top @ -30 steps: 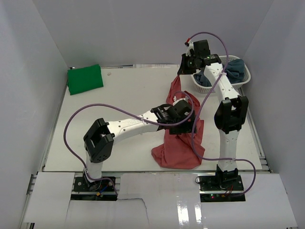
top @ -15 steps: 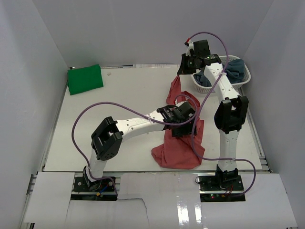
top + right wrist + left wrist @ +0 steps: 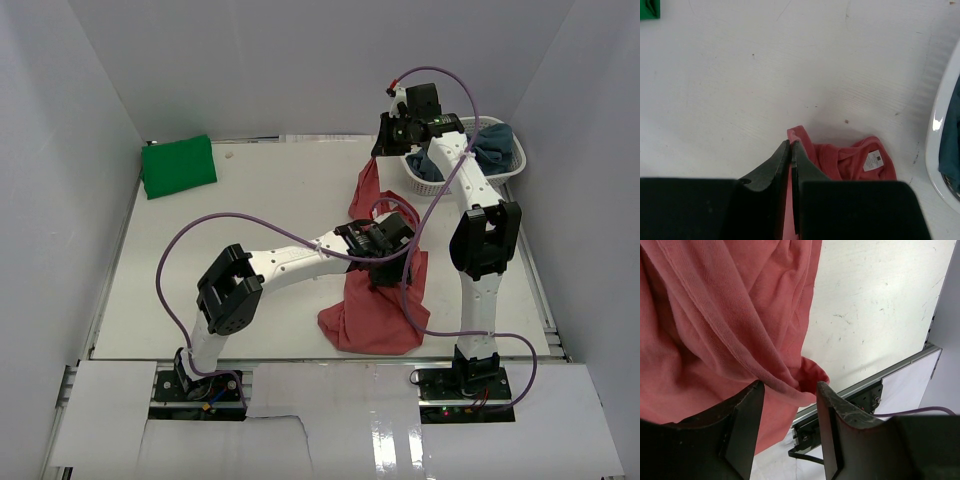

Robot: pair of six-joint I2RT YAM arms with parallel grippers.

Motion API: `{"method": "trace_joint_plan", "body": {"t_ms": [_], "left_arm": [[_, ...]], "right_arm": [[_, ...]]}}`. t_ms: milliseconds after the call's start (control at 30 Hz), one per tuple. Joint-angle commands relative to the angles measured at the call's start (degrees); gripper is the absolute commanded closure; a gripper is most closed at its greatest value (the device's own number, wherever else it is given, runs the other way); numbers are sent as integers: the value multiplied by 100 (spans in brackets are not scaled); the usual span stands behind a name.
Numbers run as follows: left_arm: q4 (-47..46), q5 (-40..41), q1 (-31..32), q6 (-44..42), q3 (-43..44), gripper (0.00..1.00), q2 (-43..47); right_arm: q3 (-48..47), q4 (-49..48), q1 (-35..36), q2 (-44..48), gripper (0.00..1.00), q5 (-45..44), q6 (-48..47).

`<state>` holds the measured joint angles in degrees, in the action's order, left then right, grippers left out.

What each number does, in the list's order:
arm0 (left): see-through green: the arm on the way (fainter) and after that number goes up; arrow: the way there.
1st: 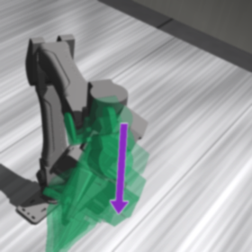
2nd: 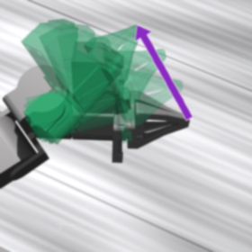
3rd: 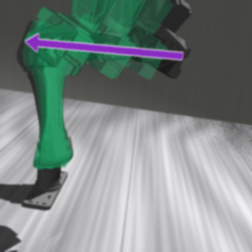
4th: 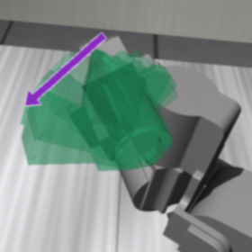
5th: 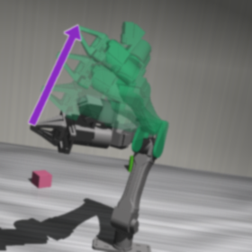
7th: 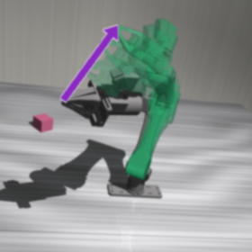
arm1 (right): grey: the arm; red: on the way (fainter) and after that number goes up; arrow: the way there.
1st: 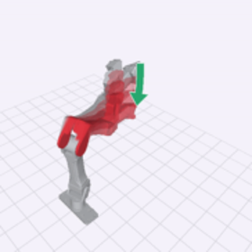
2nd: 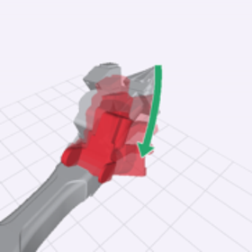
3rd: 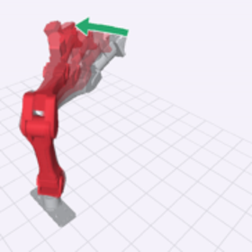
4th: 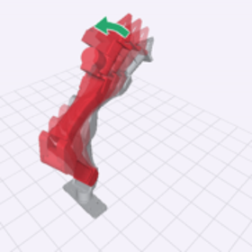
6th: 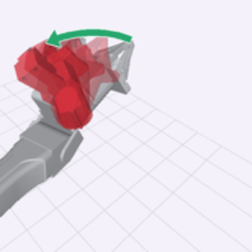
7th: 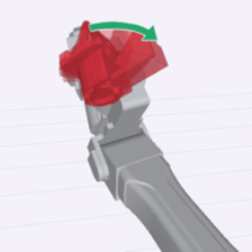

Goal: Fold and stack the t-shirts
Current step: Flatten out the tshirt

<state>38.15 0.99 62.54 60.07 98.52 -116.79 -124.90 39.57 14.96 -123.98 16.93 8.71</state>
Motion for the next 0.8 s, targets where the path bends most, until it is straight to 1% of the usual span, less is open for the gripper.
{"method": "trace_joint_plan", "body": {"t_ms": [0,200,233,267,433,533,700,733,767], "left_arm": [[17,-29,39,101,159,45,69],[-1,-91,39,110,132,44,7],[-9,-91,39,110,132,48,-19],[-18,-91,39,101,124,50,-36],[-36,-372,30,92,132,50,-203],[-53,-363,30,84,124,58,-221],[-53,-398,-5,101,62,58,-239],[-62,-390,-5,110,36,60,-230],[-62,-389,-5,110,18,66,-221]], "right_arm": [[-34,-187,-37,138,92,109,-62],[-43,-195,-37,146,92,135,-62],[-26,-195,-37,155,92,135,-62],[-25,-204,-37,164,92,135,-71],[-8,-195,-46,182,92,162,-80],[10,-204,-37,190,92,170,-80],[27,-213,-37,208,92,188,-89],[27,-230,-37,217,92,197,-89],[27,-222,-37,217,92,197,-89]]}}
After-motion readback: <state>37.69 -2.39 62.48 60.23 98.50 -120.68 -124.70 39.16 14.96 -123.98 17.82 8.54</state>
